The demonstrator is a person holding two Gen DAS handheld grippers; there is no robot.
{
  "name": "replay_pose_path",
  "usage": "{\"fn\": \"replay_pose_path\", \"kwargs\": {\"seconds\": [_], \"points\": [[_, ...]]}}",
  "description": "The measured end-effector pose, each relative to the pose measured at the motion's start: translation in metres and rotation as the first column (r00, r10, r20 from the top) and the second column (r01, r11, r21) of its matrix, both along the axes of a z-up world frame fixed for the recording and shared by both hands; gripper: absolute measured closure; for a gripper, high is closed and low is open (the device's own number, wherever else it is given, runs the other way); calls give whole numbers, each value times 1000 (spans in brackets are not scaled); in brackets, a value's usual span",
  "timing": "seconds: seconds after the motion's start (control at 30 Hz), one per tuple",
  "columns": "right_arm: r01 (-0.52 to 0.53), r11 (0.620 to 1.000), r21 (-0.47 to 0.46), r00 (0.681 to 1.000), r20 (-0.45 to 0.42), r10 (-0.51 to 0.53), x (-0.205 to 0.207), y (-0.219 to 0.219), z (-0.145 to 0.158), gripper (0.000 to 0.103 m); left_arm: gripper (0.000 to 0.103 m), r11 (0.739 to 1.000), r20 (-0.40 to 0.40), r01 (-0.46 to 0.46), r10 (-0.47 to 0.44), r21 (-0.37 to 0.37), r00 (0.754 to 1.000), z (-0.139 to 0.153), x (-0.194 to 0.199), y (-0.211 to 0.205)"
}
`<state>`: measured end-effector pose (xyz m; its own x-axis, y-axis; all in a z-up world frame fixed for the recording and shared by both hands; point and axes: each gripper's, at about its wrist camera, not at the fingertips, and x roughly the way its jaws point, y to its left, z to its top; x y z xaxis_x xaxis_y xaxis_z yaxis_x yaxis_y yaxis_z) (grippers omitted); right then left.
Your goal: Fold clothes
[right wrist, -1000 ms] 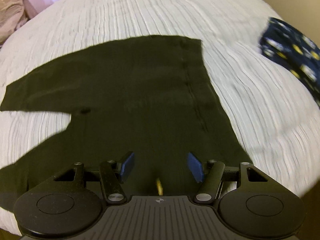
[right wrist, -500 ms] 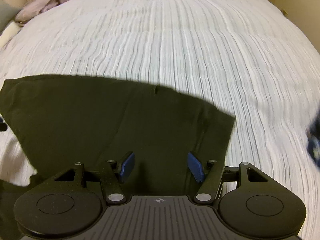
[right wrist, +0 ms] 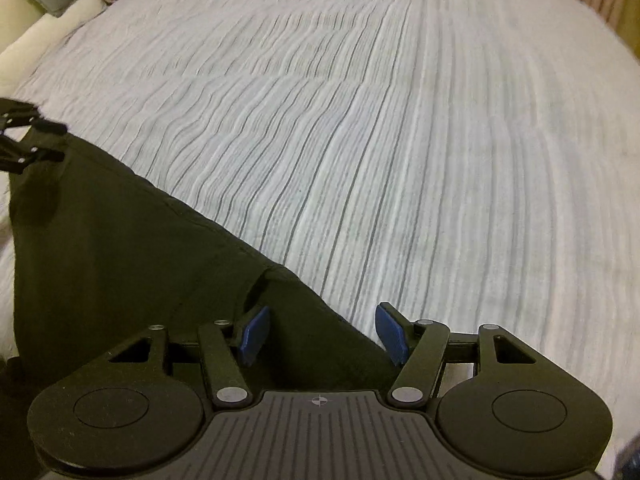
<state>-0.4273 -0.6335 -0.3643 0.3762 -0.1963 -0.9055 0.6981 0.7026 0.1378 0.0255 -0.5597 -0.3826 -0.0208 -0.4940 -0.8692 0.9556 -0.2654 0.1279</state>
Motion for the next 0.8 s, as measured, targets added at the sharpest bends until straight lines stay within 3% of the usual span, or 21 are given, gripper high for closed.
{"fn": "replay_pose_path", "kwargs": {"seconds": [0.1,0.17,0.23,0.27,0.33,0.37,0.4,0.53,0.67,0.8], "points": [[-6,998,63,999,34,4,4,-11,-9,41,34,997,4,47,-47,57,999,-17,10,-11],[17,994,107,998,52,-22,6,-17,-16,40,34,994,-27,59,-57,93,998,-27,16,-15],[37,990,139,996,72,-48,5,-23,-24,41,39,991,-65,62,-55,115,996,-34,22,-18],[43,988,150,995,86,-57,3,-24,-27,41,54,990,-86,79,-69,118,994,-35,22,-17],[30,987,158,993,105,-47,1,-21,-27,79,74,989,-32,104,-101,104,994,-33,17,-10],[18,991,132,995,93,-30,2,-16,-24,84,87,988,-5,117,-117,97,993,-31,14,-7],[5,994,106,997,81,-13,4,-11,-21,96,90,988,22,128,-131,89,991,-30,12,-3],[-49,995,-86,998,24,51,12,23,7,98,93,995,49,98,-97,-18,994,8,-1,40],[-49,957,-284,998,10,54,7,84,52,98,93,990,72,69,-60,-125,996,46,-14,83],[-56,903,-426,998,-15,55,-10,172,97,98,93,976,-24,-28,24,-214,999,95,-30,170]]}}
